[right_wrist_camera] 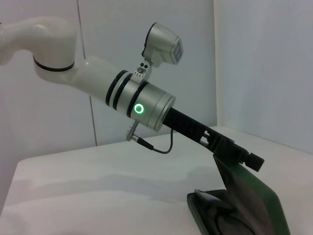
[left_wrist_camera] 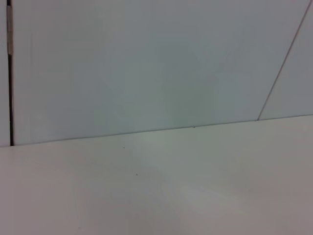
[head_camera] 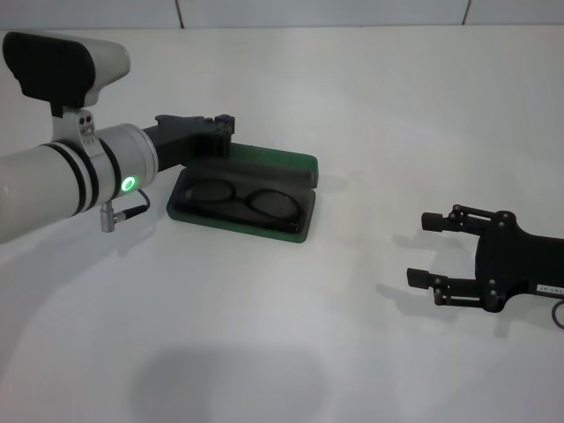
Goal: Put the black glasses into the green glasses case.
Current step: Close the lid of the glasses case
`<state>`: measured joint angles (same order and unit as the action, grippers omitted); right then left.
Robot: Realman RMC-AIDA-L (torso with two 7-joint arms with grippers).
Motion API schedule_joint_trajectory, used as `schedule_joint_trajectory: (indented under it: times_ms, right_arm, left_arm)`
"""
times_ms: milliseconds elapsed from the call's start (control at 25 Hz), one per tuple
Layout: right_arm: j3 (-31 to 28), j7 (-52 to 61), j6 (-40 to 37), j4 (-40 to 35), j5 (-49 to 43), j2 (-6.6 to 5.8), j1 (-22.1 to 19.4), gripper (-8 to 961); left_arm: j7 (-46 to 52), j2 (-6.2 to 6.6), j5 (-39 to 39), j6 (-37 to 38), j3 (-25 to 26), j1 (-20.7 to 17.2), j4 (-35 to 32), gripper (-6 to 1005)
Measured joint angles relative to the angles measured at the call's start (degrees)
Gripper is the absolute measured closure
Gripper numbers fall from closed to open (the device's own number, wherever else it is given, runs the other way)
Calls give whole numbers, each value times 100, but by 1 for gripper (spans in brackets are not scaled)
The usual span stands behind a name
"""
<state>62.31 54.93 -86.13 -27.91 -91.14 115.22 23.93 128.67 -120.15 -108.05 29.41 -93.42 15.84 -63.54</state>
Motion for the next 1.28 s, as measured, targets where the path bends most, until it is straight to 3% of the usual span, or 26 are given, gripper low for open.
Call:
schedule_joint_trajectory:
  times_ms: [400,680,1280]
  right_arm:
    - [0,17,8,-1,0,0,42,186]
    - [0,18,14,-4,0,0,42,185]
    - [0,78,18,-10,0,-9,51,185]
  left_arm:
    - [-79,9,58,-5,0,-16,80,1000]
    - [-642,20,722,-6,14,1,334,1000]
    - [-573,31,737,235,79,9,338,990]
